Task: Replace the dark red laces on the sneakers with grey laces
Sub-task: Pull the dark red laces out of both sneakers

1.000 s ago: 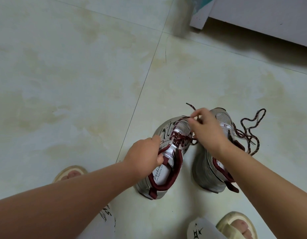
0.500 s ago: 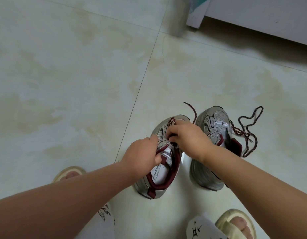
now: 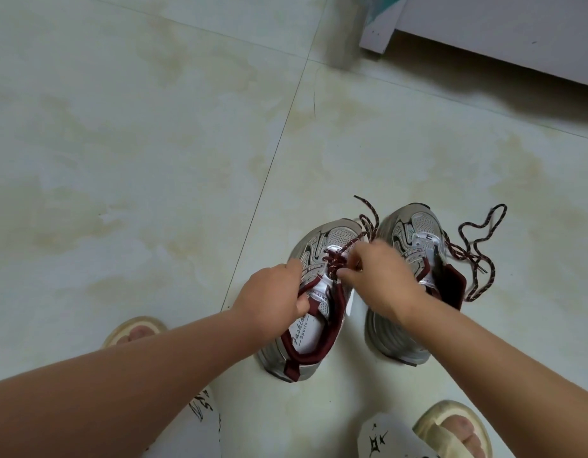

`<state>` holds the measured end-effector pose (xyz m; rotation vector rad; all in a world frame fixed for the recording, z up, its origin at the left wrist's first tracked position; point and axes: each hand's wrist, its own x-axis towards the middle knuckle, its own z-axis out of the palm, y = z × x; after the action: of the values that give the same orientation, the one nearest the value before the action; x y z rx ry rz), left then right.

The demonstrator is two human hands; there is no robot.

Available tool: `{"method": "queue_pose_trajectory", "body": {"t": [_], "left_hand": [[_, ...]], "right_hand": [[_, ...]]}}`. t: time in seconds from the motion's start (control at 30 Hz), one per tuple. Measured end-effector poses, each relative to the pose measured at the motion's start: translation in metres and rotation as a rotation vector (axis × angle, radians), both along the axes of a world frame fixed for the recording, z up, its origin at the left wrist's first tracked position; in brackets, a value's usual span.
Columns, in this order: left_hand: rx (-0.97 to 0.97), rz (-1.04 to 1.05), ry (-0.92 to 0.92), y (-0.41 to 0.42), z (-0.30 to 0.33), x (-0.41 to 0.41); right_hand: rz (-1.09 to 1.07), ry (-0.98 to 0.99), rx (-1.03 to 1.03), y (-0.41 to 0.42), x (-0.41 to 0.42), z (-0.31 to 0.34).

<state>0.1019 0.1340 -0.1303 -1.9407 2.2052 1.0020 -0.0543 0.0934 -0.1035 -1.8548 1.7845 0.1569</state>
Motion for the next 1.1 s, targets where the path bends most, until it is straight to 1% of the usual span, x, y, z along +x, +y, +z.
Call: {"method": "queue_pose_trajectory", "body": {"t": [0.03, 0.1, 0.17, 0.27, 0.3, 0.33, 0.37, 0.4, 0.43, 0.47, 0.5, 0.53, 0.6, 0.63, 0.67, 0.7, 0.73, 0.77, 0.83, 0.9, 1.0, 1.07, 1.1], "left_hand": [[0.0, 0.002, 0.002, 0.0, 0.0, 0.0], [-0.001, 0.001, -0.002, 0.0, 0.0, -0.001], [-0.002, -0.008, -0.013, 0.0, 0.0, -0.001], [-0.005, -0.026, -0.022, 0.0, -0.001, 0.0], [-0.004, -0.031, -0.018, 0.001, -0.002, 0.0], [-0.004, -0.039, -0.013, 0.001, -0.002, 0.0], [-0.007, -0.051, -0.01, 0.001, -0.003, 0.0], [-0.011, -0.063, -0.009, 0.001, -0.003, -0.001], [-0.016, -0.069, -0.008, 0.001, -0.004, -0.001], [-0.017, -0.068, -0.004, 0.001, -0.004, -0.001], [-0.012, -0.062, 0.002, 0.001, -0.005, -0.001], [-0.005, -0.055, 0.006, 0.0, -0.005, -0.001], [0.008, -0.035, 0.015, 0.001, -0.006, -0.001], [0.009, -0.029, 0.016, 0.001, -0.006, -0.001], [0.007, -0.03, 0.014, 0.002, -0.006, -0.001], [0.007, -0.031, 0.011, 0.002, -0.005, -0.001], [0.01, -0.03, 0.009, 0.003, -0.005, 0.0], [0.013, -0.028, 0.007, 0.003, -0.005, 0.0], [0.016, -0.028, 0.001, 0.003, -0.004, 0.0], [0.015, -0.031, -0.007, 0.003, -0.004, 0.0], [0.017, -0.035, -0.002, 0.003, -0.002, -0.001], [0.021, -0.034, 0.0, 0.003, -0.001, -0.001], [0.024, -0.034, 0.001, 0.003, -0.001, 0.0]], "right_hand": [[-0.038, -0.056, 0.08, 0.004, 0.002, 0.0], [-0.101, -0.115, 0.116, 0.008, 0.004, -0.006], [-0.094, -0.087, 0.074, 0.008, 0.006, -0.008], [-0.028, -0.04, 0.059, 0.004, 0.006, -0.012], [0.014, -0.021, 0.03, 0.003, 0.006, -0.01], [0.071, -0.011, -0.083, 0.0, 0.005, -0.01], [0.185, 0.023, -0.231, -0.001, 0.003, -0.012], [0.269, 0.052, -0.329, -0.002, 0.003, -0.012], [0.296, 0.08, -0.38, -0.002, 0.001, -0.012], [0.297, 0.081, -0.387, -0.002, 0.0, -0.013], [0.28, 0.078, -0.363, -0.002, -0.002, -0.012], [0.218, 0.046, -0.298, -0.001, -0.003, -0.012], [0.045, -0.006, 0.042, 0.001, -0.006, -0.009], [-0.037, -0.089, 0.163, 0.002, -0.008, -0.01], [-0.114, -0.197, 0.224, 0.002, -0.008, -0.01], [-0.17, -0.285, 0.243, 0.002, -0.007, -0.009], [-0.187, -0.33, 0.241, 0.002, -0.007, -0.009], [-0.157, -0.321, 0.228, 0.0, -0.007, -0.009], [-0.057, -0.245, 0.198, -0.003, -0.005, -0.005], [0.009, -0.224, 0.222, -0.005, -0.005, -0.003], [0.014, -0.25, 0.314, -0.008, -0.006, -0.001], [-0.011, -0.251, 0.293, -0.012, -0.009, 0.0], [-0.015, -0.208, 0.238, -0.013, -0.01, 0.002]]}}
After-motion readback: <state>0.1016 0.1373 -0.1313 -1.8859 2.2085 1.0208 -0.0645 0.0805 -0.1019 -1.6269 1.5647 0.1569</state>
